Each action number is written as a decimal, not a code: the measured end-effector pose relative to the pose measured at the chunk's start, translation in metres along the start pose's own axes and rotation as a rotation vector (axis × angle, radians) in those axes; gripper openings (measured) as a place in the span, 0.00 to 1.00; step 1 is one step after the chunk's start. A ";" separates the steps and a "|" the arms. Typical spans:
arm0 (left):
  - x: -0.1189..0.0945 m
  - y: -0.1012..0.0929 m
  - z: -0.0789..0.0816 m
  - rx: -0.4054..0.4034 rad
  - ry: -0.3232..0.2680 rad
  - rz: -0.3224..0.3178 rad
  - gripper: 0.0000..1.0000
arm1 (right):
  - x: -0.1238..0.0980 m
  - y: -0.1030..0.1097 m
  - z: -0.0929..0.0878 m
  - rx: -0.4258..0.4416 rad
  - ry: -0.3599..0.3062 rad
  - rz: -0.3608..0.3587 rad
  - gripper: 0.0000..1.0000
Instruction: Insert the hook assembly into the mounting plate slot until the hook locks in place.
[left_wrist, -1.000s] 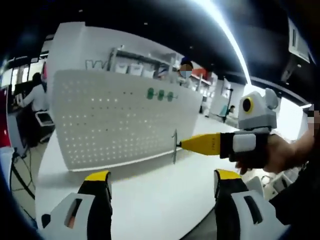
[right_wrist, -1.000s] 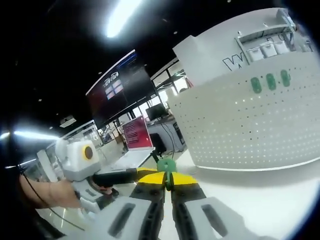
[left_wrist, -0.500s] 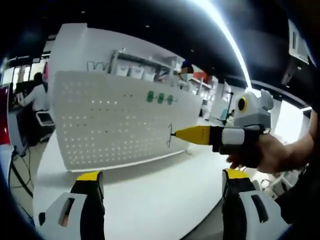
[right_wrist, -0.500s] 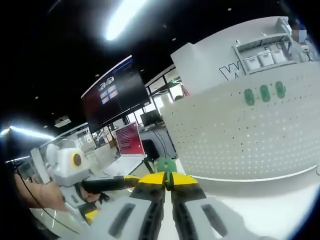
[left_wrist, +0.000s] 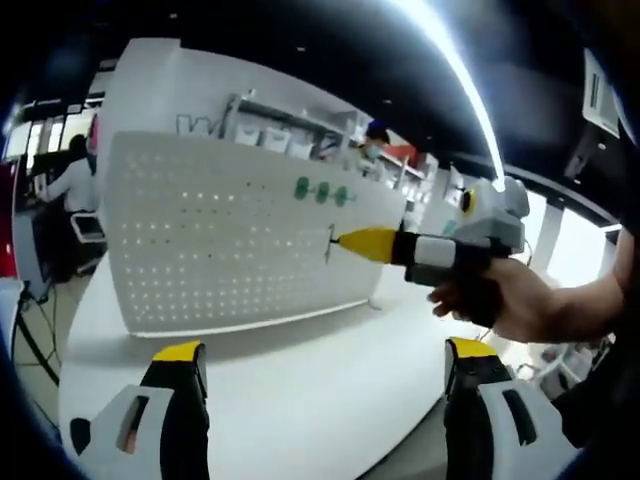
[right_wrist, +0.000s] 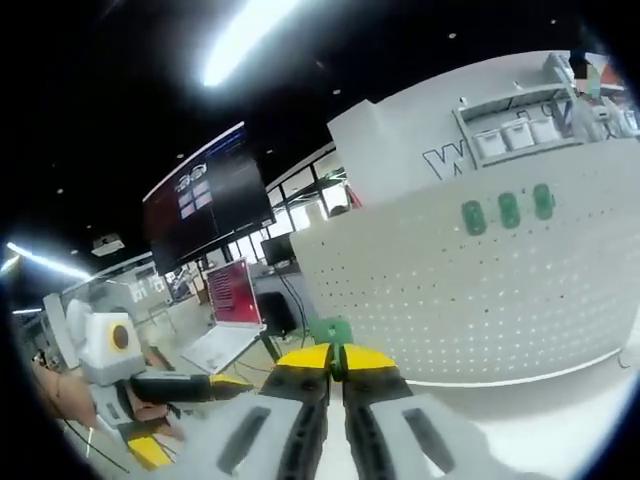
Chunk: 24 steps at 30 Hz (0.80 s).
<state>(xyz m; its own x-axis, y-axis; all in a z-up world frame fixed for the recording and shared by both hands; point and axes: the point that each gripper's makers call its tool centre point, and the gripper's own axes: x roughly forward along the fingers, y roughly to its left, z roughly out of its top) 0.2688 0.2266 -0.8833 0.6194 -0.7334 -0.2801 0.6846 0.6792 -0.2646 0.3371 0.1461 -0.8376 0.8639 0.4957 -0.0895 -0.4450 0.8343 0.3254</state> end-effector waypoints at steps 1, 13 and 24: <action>0.000 0.001 -0.001 -0.001 0.007 0.003 1.00 | 0.001 -0.005 0.002 0.002 -0.006 -0.010 0.01; -0.002 0.008 -0.002 -0.030 -0.001 0.014 1.00 | -0.003 -0.078 0.037 0.057 -0.120 -0.176 0.01; -0.007 0.019 -0.012 -0.004 0.039 0.047 0.99 | -0.008 -0.140 0.069 -0.056 -0.205 -0.300 0.01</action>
<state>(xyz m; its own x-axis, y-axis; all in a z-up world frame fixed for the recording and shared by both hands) 0.2729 0.2455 -0.8973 0.6349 -0.6994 -0.3282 0.6539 0.7127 -0.2539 0.4087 0.0087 -0.8176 0.9848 0.1727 0.0190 -0.1717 0.9500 0.2607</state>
